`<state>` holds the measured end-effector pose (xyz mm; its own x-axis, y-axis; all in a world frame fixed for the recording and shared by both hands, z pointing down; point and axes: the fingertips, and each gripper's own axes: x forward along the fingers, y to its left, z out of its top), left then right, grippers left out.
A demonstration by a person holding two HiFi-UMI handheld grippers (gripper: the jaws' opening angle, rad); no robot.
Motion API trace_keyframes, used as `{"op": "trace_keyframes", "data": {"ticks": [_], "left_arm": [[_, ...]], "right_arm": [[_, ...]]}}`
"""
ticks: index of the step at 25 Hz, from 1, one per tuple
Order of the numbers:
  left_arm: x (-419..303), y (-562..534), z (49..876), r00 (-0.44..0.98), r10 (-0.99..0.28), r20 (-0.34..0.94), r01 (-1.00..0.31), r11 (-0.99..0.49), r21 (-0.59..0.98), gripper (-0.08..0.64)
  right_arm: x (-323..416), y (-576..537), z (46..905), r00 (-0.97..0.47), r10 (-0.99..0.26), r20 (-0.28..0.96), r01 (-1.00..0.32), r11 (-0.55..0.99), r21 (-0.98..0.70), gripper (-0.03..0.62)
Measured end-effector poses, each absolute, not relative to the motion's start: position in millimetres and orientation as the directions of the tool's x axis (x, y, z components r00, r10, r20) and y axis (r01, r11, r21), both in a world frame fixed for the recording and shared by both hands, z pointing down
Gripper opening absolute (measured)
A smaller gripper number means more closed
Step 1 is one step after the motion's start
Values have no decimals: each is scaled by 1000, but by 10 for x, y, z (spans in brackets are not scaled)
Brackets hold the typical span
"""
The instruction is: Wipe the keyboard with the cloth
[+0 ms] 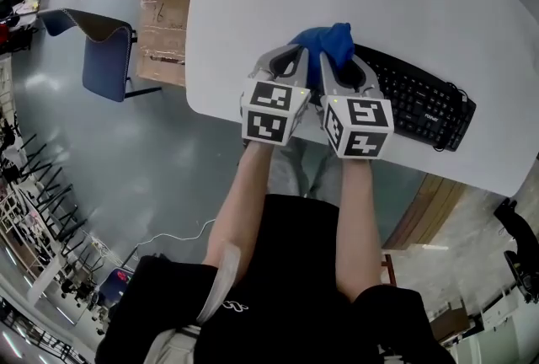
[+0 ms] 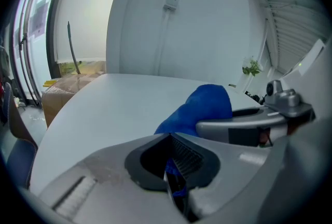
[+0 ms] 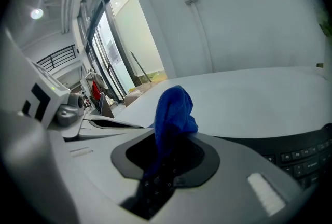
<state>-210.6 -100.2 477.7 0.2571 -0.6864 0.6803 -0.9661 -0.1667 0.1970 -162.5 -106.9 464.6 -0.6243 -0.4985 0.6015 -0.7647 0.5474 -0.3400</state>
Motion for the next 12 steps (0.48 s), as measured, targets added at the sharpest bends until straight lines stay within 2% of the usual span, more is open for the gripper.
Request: {"op": "trace_keyframes", "data": {"ticks": [12], "left_arm": [[-1975,-989,4838,229,-633,740,-972,-189,140,-5]], "right_arm": [[-1486,-1057,4695,-649,-462,604,-743,555,-374,94]]}}
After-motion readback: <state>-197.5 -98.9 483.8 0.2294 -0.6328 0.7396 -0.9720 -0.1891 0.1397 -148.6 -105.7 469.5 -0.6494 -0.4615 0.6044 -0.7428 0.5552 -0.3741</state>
